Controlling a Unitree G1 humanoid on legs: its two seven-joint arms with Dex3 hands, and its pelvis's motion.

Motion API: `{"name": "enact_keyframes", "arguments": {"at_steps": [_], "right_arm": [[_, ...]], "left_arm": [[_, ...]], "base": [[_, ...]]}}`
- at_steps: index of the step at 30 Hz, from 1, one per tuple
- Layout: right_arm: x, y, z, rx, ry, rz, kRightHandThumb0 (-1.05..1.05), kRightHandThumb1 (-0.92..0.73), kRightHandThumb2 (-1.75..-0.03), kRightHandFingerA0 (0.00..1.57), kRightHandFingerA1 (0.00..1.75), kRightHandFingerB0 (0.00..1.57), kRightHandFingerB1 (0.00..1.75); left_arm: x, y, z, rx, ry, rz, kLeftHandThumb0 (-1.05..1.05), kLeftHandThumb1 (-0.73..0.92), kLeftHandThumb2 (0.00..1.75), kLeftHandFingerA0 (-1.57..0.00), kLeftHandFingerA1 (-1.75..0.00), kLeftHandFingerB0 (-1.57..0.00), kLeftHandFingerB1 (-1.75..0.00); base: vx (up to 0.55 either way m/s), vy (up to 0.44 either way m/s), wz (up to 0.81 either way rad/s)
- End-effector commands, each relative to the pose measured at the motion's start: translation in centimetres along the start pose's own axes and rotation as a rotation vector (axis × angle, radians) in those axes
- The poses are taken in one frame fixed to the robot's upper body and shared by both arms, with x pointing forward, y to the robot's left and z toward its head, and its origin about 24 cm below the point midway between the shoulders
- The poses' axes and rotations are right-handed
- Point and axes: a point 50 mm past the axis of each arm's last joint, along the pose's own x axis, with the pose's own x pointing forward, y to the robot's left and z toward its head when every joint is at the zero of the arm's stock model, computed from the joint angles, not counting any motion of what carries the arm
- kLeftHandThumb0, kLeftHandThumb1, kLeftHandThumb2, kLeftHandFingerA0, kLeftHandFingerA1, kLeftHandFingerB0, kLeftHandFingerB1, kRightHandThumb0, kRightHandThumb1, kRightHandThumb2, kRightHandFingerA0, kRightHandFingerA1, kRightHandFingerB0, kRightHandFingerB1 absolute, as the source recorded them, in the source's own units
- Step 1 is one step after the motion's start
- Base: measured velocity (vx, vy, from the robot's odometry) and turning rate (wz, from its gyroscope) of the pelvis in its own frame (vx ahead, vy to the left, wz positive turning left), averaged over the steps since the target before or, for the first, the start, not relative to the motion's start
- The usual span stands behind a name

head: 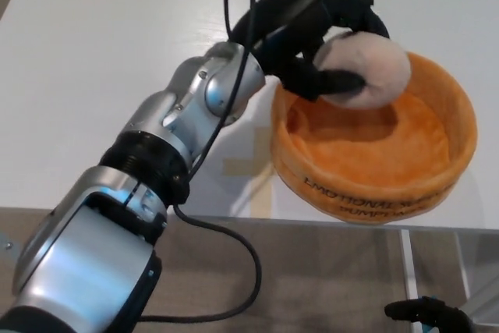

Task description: Use the left hand to pick up the pink round toy on the left and place it inside the orange plate on the desk.

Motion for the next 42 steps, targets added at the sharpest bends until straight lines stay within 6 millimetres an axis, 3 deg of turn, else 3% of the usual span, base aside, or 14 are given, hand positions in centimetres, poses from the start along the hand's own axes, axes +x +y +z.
{"name": "enact_keyframes", "arguments": {"at_steps": [1,3,20,21,22,28,29,32,34,35,37,40,41,42], "right_arm": [[-0.1,0.2,-0.3,0.008,0.011,0.002,-0.12,-0.52,-0.59,0.69,0.96,0.6,0.82],[-0.1,0.3,-0.2,-0.007,0.008,-0.001,-0.13,-0.52,-0.58,0.68,0.95,0.6,0.81],[0.0,0.4,0.0,0.001,0.002,0.004,-0.13,-0.52,-0.59,0.67,0.94,0.59,0.81],[0.0,0.3,0.1,0.0,0.0,0.004,-0.12,-0.53,-0.58,0.65,0.92,0.58,0.8],[0.0,0.3,0.0,0.0,0.002,0.003,-0.12,-0.53,-0.58,0.65,0.92,0.59,0.8],[0.1,0.2,0.3,0.003,-0.005,-0.002,-0.14,-0.52,-0.59,0.68,0.95,0.62,0.82],[0.1,0.2,0.3,0.002,-0.007,-0.001,-0.11,-0.52,-0.59,0.65,0.92,0.6,0.81],[0.1,0.2,0.2,0.007,-0.007,-0.002,-0.12,-0.52,-0.59,0.64,0.98,0.61,0.84],[0.1,0.2,0.2,0.008,-0.006,-0.002,-0.11,-0.51,-0.6,0.67,0.94,0.6,0.81],[0.1,0.2,0.3,0.0,-0.001,-0.003,-0.11,-0.53,-0.59,0.66,0.93,0.6,0.8],[0.1,0.2,0.3,-0.003,-0.003,-0.004,-0.11,-0.5,-0.6,0.7,0.95,0.65,0.83],[0.1,0.2,0.4,0.005,-0.012,-0.004,-0.1,-0.51,-0.6,0.67,0.99,0.65,0.84],[0.1,0.2,0.3,0.005,-0.013,-0.002,-0.11,-0.53,-0.58,0.68,0.94,0.65,0.82],[0.1,0.2,0.3,0.003,-0.013,0.0,-0.11,-0.53,-0.58,0.68,0.94,0.65,0.82]], "left_arm": [[-0.1,-1.8,-0.6,0.092,0.087,-0.285,-0.71,0.41,0.79,0.0,0.0,0.0,-0.06],[0.0,-1.8,-0.7,0.107,0.125,-0.341,-0.92,0.46,0.59,0.0,0.0,0.0,-0.09],[0.3,-0.5,0.1,0.108,0.135,-0.388,-1.05,0.5,0.72,0.0,0.0,0.0,-0.14],[0.4,-0.3,0.2,0.109,0.133,-0.386,-0.84,0.43,0.91,0.0,0.0,0.0,-0.03],[0.4,0.1,0.4,0.112,0.127,-0.385,-1.05,0.51,0.72,0.0,0.0,0.0,-0.1],[0.5,2.2,1.4,0.11,0.088,-0.363,-1.04,0.6,0.68,0.0,0.0,0.0,-0.16],[0.4,2.6,1.6,0.089,0.076,-0.341,-0.91,0.54,0.93,-0.09,-0.08,0.0,0.0],[0.3,3.2,1.8,0.05,0.06,-0.305,-0.93,0.55,0.93,-0.09,-0.09,0.0,0.0],[0.2,3.3,1.7,0.042,0.044,-0.29,-0.88,0.51,0.91,0.0,0.0,-0.08,-0.27],[0.2,3.3,1.7,0.039,0.035,-0.278,-0.97,0.63,0.62,0.0,0.0,-0.21,-0.31],[0.2,3.3,1.7,0.034,0.034,-0.28,-0.86,0.46,0.87,0.0,0.0,-0.2,-0.38],[0.2,3.4,1.8,0.019,0.031,-0.303,-0.82,0.43,0.84,0.0,0.0,-0.2,-0.38],[0.2,3.3,1.9,0.022,0.029,-0.314,-0.78,0.39,0.82,0.0,0.0,-0.45,-0.47],[0.1,3.3,1.9,0.026,0.027,-0.317,-0.78,0.39,0.82,0.0,0.0,-0.45,-0.47]], "base": [[0.0,0.0,0.0],[0.0,0.0,0.0],[0.0,0.0,0.0],[0.0,0.0,0.0],[0.0,0.0,0.0],[0.0,0.0,0.0],[0.0,0.0,0.0],[0.0,0.0,0.0],[0.0,0.0,0.0],[0.0,0.0,0.0],[0.0,0.0,0.0],[0.0,0.0,0.0],[0.0,0.0,0.0],[0.0,0.0,0.0]]}}
